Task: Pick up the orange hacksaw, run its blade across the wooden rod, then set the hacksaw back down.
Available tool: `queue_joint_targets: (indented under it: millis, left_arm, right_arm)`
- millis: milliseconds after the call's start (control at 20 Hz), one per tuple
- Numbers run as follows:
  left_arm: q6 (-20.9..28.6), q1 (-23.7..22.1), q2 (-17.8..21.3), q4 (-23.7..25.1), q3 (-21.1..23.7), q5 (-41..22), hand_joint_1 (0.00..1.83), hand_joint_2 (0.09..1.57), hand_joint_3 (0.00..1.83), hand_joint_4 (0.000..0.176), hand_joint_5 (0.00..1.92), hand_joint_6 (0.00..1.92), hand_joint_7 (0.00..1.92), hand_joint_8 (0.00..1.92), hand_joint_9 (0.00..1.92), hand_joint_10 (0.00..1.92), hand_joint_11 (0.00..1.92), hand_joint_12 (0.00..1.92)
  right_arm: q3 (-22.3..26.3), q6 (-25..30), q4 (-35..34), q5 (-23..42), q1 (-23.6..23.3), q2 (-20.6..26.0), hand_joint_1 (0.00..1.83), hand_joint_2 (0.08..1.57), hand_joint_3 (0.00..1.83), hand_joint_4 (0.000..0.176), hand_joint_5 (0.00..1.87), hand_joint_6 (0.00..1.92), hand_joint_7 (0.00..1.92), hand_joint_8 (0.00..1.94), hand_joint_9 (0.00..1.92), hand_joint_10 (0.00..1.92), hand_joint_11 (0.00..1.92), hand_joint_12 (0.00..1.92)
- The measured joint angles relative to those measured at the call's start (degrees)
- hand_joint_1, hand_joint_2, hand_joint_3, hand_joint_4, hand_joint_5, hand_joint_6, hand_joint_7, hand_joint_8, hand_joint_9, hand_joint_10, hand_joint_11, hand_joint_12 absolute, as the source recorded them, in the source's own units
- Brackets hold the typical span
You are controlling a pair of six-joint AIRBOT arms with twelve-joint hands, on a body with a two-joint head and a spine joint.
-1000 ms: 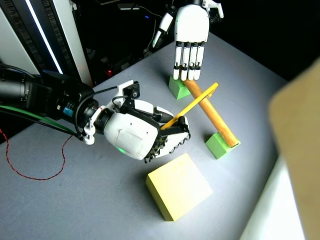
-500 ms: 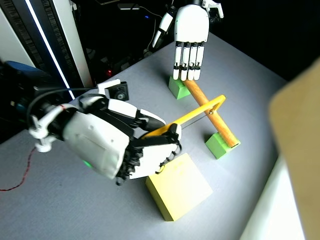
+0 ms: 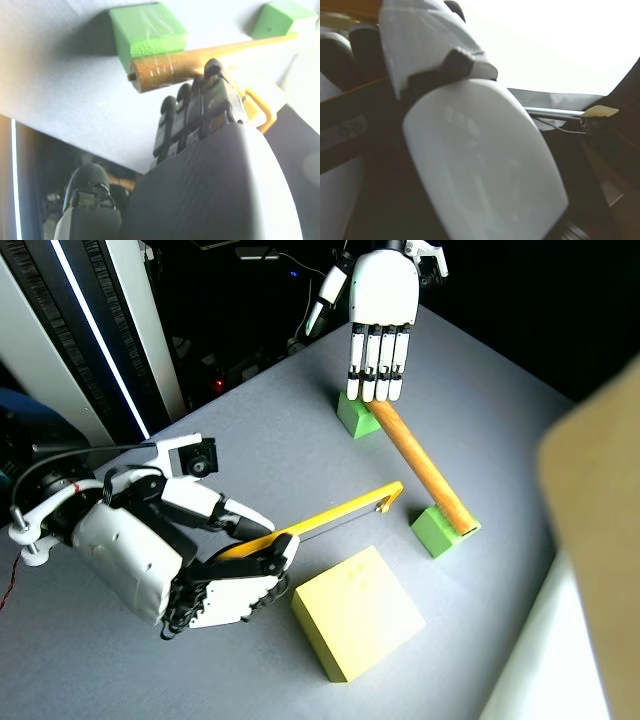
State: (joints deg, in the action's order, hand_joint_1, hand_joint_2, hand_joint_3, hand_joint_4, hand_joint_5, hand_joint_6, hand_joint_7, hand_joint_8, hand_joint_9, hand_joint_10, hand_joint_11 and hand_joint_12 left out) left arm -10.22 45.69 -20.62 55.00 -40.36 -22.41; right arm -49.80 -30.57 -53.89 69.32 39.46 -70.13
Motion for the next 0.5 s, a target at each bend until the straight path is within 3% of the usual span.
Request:
queue_joint_targets:
  millis: [500]
  left_arm:
    - [-0.2, -4.0, -3.6, 0.1, -4.7, -5.4, 0.00, 1.14, 0.00, 0.000, 0.06, 0.00, 0.03, 0.00, 0.02, 0.00, 0.00, 0.15]
  right_arm:
    - [-2.6, 2.2, 1.7, 3.8, 4.4, -4.6, 1.38, 1.11, 0.00, 0.000, 0.88, 0.93, 1.00, 0.97, 0.98, 1.26, 0.83, 1.31]
